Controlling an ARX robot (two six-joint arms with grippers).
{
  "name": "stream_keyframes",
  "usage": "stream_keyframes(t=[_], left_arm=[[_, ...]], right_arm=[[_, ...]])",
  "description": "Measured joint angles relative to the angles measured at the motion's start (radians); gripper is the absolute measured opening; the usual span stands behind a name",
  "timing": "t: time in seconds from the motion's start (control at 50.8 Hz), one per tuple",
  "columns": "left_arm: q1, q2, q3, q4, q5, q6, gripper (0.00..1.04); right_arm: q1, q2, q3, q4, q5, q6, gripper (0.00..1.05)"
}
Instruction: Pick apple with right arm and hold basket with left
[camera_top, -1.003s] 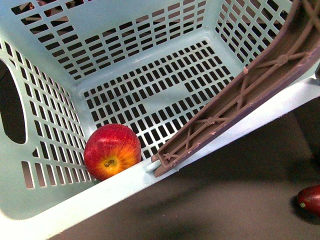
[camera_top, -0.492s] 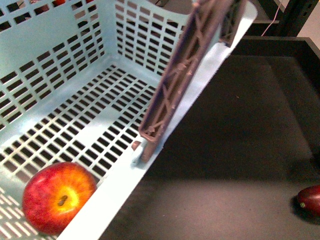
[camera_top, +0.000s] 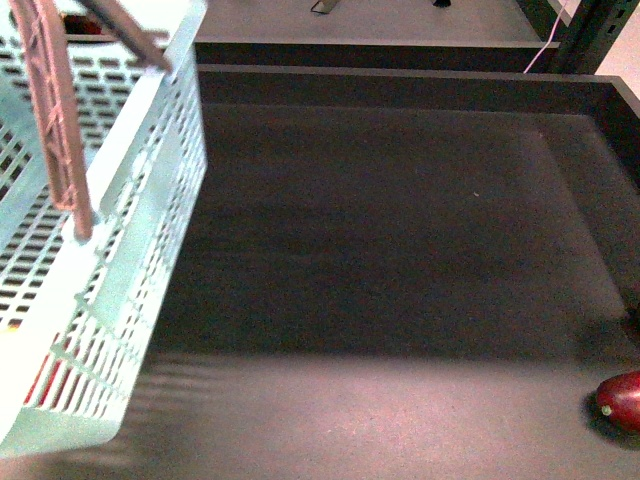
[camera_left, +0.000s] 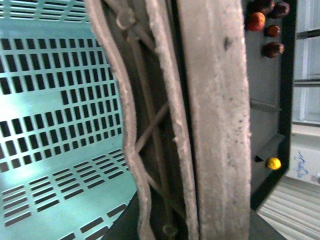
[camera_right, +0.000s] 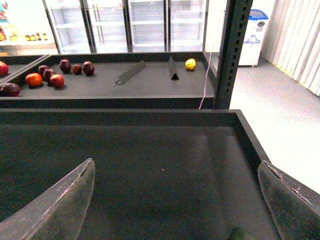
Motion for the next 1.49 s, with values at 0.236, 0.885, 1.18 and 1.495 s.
stream_keyframes(t=[0.236, 0.885, 1.18, 1.495], left_arm=[[0.044, 0.089, -0.008, 0.062, 0.042, 0.018, 0.16], [0.067, 0.352, 0.022, 0.237, 0.027, -0.032, 0.16], [0.059, 0.369, 0.026, 0.257, 0.037, -0.045, 0.16], [0.054, 0.285, 0.026, 0.179, 0.026, -0.017, 0.57]], right_arm=[[0.000, 0.000, 0.000, 0.000, 0.000, 0.000, 0.96], [0.000, 0.000, 0.000, 0.000, 0.001, 0.000, 0.96], [0.000, 0.000, 0.000, 0.000, 0.000, 0.000, 0.96], [0.000, 0.000, 0.000, 0.000, 0.000, 0.000, 0.96]])
